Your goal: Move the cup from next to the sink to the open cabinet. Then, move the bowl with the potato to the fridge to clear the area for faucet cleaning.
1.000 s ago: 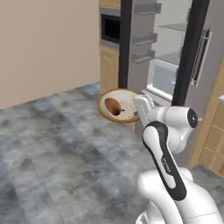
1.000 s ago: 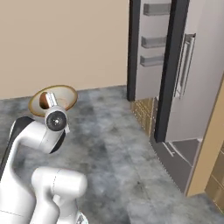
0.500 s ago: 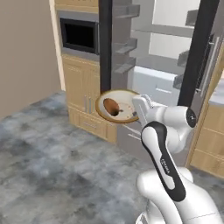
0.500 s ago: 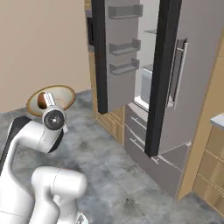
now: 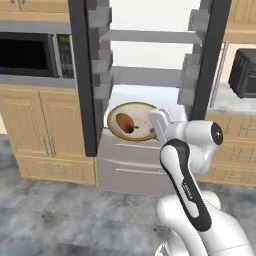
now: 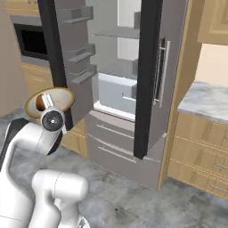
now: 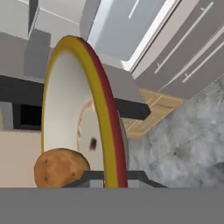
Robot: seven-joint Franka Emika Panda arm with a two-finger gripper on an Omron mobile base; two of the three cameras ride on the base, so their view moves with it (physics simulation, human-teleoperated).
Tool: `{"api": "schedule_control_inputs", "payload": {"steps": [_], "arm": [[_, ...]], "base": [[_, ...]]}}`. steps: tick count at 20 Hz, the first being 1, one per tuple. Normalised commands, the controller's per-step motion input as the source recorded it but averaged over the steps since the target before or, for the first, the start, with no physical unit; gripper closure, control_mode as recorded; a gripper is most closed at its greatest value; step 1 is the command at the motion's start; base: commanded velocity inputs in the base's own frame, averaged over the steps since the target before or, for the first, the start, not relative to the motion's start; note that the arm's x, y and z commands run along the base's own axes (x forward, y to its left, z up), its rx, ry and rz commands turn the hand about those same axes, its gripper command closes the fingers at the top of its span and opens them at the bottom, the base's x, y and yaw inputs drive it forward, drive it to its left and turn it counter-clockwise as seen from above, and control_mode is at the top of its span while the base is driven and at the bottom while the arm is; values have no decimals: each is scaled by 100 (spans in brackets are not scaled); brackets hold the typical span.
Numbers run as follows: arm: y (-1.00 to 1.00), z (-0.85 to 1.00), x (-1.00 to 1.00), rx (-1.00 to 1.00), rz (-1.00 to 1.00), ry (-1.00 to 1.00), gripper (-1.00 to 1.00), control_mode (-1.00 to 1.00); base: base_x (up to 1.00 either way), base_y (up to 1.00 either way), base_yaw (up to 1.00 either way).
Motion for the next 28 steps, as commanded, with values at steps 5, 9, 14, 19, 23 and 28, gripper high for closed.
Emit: {"api": "schedule_control_inputs", "payload": {"steps": [5,9,14,19,23,28], "arm": [[0,0,0,0,0,0,100,100],[0,0,0,0,0,0,100,100],[0,0,0,0,0,0,100,100],[0,0,0,0,0,0,100,100],[0,0,0,0,0,0,100,100],[0,0,0,0,0,0,100,100]], "base": [[64,52,-65],[53,28,-40],[6,2,-3],[23,35,-4],[39,49,-11],[21,17,-11]]}}
